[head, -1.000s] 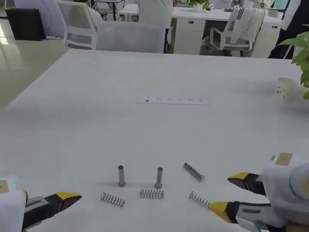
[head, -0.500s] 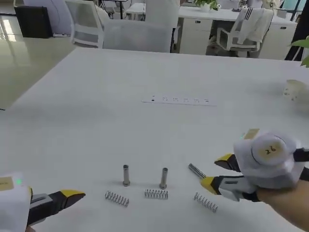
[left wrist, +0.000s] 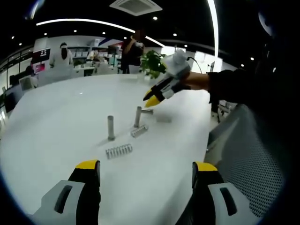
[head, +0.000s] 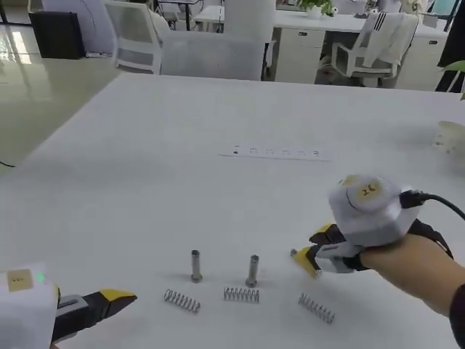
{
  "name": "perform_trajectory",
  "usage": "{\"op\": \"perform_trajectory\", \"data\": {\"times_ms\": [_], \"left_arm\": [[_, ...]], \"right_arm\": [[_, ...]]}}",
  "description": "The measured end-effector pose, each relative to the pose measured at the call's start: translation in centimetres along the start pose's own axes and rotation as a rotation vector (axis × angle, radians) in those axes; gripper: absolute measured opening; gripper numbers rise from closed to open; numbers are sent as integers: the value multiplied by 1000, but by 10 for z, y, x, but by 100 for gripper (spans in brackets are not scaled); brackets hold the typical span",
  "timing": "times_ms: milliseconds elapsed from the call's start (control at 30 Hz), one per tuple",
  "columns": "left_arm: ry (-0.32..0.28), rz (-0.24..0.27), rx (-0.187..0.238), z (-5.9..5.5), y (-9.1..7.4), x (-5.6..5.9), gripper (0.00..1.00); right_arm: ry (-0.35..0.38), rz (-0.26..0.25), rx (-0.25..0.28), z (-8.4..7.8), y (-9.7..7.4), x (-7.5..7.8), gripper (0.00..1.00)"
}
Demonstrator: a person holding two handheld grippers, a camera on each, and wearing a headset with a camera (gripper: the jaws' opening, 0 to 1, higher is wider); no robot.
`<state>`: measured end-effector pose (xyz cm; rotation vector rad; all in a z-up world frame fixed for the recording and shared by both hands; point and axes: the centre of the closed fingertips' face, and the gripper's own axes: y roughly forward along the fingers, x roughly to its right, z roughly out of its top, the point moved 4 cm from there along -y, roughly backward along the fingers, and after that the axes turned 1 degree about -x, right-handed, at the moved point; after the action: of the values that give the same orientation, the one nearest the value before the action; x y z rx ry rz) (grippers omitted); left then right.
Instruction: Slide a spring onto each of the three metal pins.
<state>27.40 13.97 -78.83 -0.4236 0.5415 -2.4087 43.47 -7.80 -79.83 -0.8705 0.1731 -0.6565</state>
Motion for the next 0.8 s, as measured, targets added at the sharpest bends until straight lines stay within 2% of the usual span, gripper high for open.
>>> {"op": "perform_trajectory", "data": {"times_ms": [133, 300, 800], "left_arm": [[-1, -1, -2, 0, 0, 0, 77], [-4, 0, -4, -1, 1, -1, 77], [-8, 3, -13, -3, 2, 0, 76]], "right_arm": [[5, 13, -39, -4, 10, 1, 20], [21, 25, -63, -4, 18, 2, 17], [70, 28, -112, -10, 32, 7, 8]]}}
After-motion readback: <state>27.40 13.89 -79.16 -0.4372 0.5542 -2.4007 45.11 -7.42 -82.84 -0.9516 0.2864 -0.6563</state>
